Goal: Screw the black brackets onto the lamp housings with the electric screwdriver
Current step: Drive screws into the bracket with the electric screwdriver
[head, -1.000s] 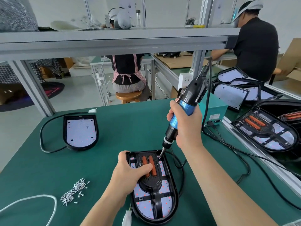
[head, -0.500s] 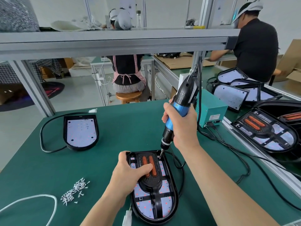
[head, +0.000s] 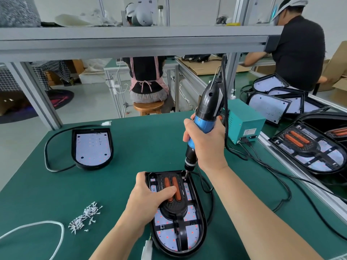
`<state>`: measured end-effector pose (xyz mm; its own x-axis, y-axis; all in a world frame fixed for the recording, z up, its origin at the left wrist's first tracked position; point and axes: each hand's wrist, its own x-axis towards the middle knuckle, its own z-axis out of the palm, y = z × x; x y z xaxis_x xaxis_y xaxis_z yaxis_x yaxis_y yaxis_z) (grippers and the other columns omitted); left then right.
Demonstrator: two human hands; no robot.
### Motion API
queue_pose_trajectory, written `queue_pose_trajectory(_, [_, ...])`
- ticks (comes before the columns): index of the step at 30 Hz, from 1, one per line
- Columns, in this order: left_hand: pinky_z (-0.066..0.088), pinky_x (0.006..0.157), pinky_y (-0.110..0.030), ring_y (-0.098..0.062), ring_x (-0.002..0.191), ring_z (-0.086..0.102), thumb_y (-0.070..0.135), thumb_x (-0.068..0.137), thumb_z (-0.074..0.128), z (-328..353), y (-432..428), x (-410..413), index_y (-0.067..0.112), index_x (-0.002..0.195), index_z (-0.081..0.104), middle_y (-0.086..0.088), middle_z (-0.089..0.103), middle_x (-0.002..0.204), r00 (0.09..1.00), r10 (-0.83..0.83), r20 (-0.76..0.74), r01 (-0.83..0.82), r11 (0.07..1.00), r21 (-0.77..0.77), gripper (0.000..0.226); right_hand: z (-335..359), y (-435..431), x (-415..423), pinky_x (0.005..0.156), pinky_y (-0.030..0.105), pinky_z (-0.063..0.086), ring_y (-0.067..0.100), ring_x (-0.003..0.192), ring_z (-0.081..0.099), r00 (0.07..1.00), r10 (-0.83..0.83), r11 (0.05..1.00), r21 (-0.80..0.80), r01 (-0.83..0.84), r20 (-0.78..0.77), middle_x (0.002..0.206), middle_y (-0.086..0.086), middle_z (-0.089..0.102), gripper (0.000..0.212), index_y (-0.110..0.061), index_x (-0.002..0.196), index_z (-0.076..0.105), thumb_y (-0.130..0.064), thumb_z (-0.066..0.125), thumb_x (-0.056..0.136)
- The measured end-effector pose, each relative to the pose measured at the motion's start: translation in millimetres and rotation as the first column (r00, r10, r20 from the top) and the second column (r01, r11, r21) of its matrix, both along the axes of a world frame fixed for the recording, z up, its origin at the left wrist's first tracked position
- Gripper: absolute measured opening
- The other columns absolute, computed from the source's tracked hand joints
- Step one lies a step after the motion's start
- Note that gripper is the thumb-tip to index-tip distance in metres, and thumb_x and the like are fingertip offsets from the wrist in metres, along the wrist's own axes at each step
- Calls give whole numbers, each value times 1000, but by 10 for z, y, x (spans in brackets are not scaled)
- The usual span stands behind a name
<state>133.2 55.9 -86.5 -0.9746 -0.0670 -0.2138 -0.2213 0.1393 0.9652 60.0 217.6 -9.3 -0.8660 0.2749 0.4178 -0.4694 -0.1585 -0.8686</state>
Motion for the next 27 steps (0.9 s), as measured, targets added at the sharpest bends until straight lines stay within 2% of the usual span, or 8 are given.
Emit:
queue_pose_trajectory(10, [54,77,-27,-2,84,71,32,59,89,-21,-1,1,32,109,52,21,73,91,1000,3,-7,-3,1000,18,62,15,-4,-25,53,33,42,21,48,45,993,119,993,19,-119,14,48,-2,53,14,-12,80,51,-10,65,80])
queue_pose_trajectory(13, [54,77,-27,-4,86,72,36,54,88,-16,2,2,33,109,53,18,74,92,1000,4,6,-4,1000,23,65,15,-27,-43,53,29,45,19,47,47,981,192,980,50,-192,2,49,-1,53,13,-15,79,54,-9,66,80])
queue_pose_trajectory(17, [56,84,-31,-6,88,72,38,52,88,-12,-11,1,32,111,52,17,74,93,1000,-6,19,5,1000,25,69,41,-13,-66,58,29,48,17,50,51,960,278,959,52,-279,30,53,2,55,19,-12,89,57,-17,70,77])
queue_pose_trajectory(20, [56,85,-31,-5,87,72,41,48,88,-12,-24,-10,32,110,52,18,74,93,1000,-11,22,11,1000,21,72,118,70,-53,56,26,48,18,49,51,960,280,960,-1,-280,11,53,3,55,22,-11,86,57,-18,73,72])
queue_pose_trajectory(23, [56,82,-31,-4,84,72,41,48,88,-22,-22,-26,31,110,52,20,73,91,1000,-22,16,22,999,28,72,270,206,-69,53,27,46,19,49,50,977,210,972,-100,-212,-28,58,1,57,23,-11,84,57,-14,74,69])
queue_pose_trajectory(27, [56,84,-32,-3,83,72,43,46,87,-48,-24,-36,32,110,52,21,73,90,1000,-19,18,19,1000,14,73,353,432,-47,53,27,45,16,51,49,990,143,939,-313,-143,-23,63,2,52,15,-12,87,57,-4,69,81])
